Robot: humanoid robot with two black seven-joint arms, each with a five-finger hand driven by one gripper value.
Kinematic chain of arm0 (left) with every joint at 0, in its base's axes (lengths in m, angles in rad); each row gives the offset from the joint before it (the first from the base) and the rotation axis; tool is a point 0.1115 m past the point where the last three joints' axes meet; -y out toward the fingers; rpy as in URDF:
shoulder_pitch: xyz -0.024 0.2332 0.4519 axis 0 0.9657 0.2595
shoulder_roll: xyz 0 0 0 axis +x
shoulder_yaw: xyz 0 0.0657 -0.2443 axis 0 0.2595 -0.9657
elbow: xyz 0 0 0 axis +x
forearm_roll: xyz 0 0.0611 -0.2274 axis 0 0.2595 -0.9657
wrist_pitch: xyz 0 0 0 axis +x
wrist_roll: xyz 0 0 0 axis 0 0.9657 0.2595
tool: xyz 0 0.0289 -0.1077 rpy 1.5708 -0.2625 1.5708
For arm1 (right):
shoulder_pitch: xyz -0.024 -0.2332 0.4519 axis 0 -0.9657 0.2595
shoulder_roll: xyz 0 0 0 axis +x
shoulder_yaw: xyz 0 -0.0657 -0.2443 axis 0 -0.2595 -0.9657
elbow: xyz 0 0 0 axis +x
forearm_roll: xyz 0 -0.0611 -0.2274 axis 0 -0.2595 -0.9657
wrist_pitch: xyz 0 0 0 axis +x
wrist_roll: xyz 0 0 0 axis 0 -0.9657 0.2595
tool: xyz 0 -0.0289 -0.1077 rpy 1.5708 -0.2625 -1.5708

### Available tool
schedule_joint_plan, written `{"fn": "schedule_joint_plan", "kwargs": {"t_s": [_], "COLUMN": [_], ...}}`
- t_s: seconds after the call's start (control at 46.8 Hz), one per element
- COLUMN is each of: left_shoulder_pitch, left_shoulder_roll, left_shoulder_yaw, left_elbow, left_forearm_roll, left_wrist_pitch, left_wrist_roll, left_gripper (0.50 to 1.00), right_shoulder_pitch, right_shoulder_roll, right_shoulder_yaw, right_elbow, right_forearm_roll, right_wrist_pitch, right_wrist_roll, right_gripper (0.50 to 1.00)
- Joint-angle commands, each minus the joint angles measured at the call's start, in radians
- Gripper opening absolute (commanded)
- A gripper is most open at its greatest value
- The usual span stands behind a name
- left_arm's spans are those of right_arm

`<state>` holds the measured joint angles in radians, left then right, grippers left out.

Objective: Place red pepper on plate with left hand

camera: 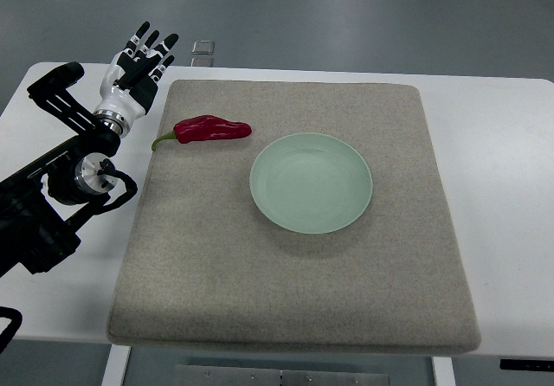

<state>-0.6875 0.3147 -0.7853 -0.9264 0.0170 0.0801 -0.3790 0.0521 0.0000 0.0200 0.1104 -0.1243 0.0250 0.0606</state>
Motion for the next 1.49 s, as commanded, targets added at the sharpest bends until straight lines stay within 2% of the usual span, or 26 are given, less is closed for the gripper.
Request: {"fn": "schedule_joint_plan", "kwargs": {"t_s": [0.0,0.662,0.811,1.196,1.388,1.473], "left_shoulder_pitch": [0.000,-0.006,-0.009,-0.018,-0.018,-0.020], "left_shoulder_roll": [0.000,-0.019,-0.023,-0.025,-0.019,-0.017], "left_shoulder_yaw": [0.000,-0.002,0.001,0.003,0.005,0.006], "left_elbow": [0.001,0.021,0.057,0.083,0.084,0.084], "left_forearm_roll": [0.001,0.000,0.003,0.100,0.107,0.159], "left_wrist_pitch": [0.001,-0.019,-0.020,-0.023,-0.088,-0.089], "left_wrist_roll": [0.000,0.000,0.000,0.002,0.000,0.002], "left_gripper": [0.994,0.994,0.994,0.994,0.994,0.994], "right_shoulder_pitch": [0.000,0.000,0.000,0.000,0.000,0.000], "right_shoulder_roll": [0.000,0.000,0.000,0.000,0.000,0.000], "right_shoulder_yaw": [0.000,0.000,0.000,0.000,0.000,0.000], "right_elbow": [0.000,0.000,0.000,0.000,0.000,0.000], "right_forearm_roll": [0.000,0.000,0.000,0.000,0.000,0.000], "right_wrist_pitch": [-0.001,0.001,0.001,0.001,-0.001,0.001], "right_wrist_roll": [0.001,0.001,0.001,0.001,0.001,0.001], "right_gripper": [0.928,0.928,0.928,0.928,0.928,0.928]}}
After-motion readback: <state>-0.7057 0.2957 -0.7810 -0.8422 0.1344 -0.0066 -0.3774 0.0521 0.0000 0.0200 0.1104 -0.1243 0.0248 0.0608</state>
